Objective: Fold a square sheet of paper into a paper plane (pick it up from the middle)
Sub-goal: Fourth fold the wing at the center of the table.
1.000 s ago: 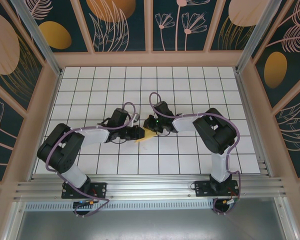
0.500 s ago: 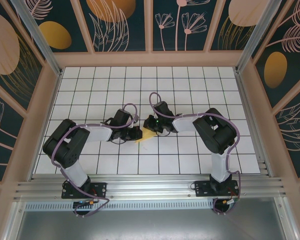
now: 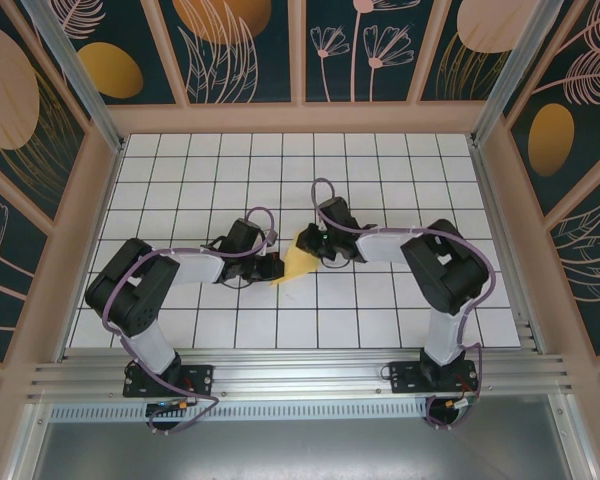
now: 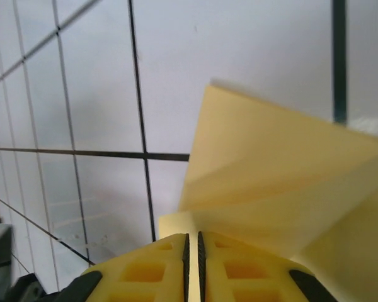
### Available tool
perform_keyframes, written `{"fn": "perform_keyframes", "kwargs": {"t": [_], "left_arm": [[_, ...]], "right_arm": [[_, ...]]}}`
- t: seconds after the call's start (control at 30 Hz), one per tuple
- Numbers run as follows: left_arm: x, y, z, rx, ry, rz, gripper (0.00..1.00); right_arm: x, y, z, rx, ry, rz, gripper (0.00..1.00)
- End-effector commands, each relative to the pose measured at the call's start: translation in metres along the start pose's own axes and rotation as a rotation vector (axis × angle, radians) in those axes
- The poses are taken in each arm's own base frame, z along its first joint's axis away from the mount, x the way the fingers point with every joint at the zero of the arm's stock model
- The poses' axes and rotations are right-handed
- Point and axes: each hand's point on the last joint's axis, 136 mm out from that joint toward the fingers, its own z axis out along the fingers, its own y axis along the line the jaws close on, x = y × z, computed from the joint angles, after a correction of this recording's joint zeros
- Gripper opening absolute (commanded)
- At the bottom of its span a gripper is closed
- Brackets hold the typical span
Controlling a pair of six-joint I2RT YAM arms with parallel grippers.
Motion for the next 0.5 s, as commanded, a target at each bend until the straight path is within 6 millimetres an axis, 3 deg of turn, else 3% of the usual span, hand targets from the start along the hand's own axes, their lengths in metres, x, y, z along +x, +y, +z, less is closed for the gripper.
{"fn": "perform_keyframes", "kwargs": {"t": [0.0, 0.13, 0.33, 0.47], "left_arm": [[0.028, 0.050, 0.005, -0.188, 0.060, -0.054, 0.00], [0.027, 0.049, 0.006, -0.183, 0.058, -0.055, 0.00], [0.025, 0.048, 0.006, -0.184, 0.054, -0.058, 0.00], [0.025, 0.050, 0.007, -0.189, 0.054, -0.065, 0.00]], "right_arm": [[0.003, 0.018, -0.011, -0.070, 0.006, -0.054, 0.13], [0.022, 0.030, -0.002, -0.115, 0.057, -0.082, 0.09], [0.041, 0.017, 0.013, -0.102, 0.094, -0.048, 0.07], [0.043, 0.005, 0.024, -0.068, 0.106, -0.039, 0.07]]}}
